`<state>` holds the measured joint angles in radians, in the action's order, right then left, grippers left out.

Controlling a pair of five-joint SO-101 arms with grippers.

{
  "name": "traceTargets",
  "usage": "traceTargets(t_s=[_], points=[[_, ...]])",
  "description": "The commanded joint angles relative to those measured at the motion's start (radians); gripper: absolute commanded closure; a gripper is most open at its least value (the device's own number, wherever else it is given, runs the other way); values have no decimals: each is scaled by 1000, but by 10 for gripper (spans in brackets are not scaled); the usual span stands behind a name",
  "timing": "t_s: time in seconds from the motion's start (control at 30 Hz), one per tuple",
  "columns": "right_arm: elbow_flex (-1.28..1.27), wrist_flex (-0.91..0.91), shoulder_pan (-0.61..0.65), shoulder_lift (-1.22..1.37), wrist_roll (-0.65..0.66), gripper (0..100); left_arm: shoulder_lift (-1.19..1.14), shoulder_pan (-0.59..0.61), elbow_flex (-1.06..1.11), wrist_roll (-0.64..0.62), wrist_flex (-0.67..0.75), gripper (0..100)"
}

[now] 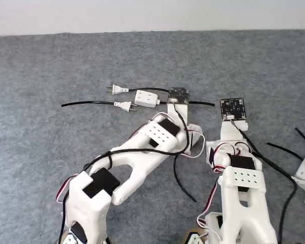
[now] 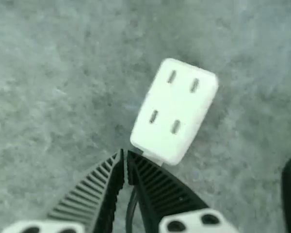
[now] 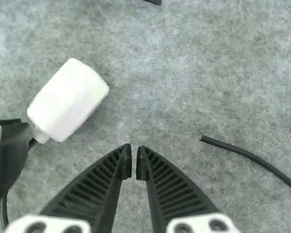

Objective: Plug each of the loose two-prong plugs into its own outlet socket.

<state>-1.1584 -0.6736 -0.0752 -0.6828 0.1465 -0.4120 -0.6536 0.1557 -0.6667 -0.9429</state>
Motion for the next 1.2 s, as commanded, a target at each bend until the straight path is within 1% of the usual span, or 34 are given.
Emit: traceTargets(t_s=[0.0, 0.2, 0.3, 0.37, 0.43, 0.53, 0.57, 0.67, 0.73, 0.83, 0.9, 1.0, 1.17], points=[[11, 16, 2, -21, 11, 969, 66, -8, -5, -5, 28, 987], [11, 15, 8, -22, 6, 969, 115, 41, 27, -2, 20, 987], [25, 27, 12, -24, -2, 973, 204, 66, 101, 52, 21, 987], [34, 53, 24, -24, -32, 973, 292, 69, 186, 74, 35, 987], [37, 84, 47, -22, -72, 973, 377, 61, 303, 81, 101, 987], [38, 124, 96, -22, -84, 973, 502, 60, 483, 81, 249, 987], [38, 143, 114, -22, -87, 973, 539, 61, 530, 91, 276, 987], [72, 182, 171, -10, -140, 973, 624, 71, 625, 147, 284, 987], [87, 188, 206, -10, -166, 971, 658, 97, 662, 160, 279, 987], [80, 242, 278, -8, -178, 969, 637, 129, 668, 158, 331, 987], [75, 282, 303, 15, -176, 969, 606, 141, 661, 158, 379, 987], [103, 364, 305, 99, -176, 969, 560, 163, 616, 158, 384, 987], [241, 371, 302, 308, -176, 969, 526, 196, 581, 158, 384, 987]])
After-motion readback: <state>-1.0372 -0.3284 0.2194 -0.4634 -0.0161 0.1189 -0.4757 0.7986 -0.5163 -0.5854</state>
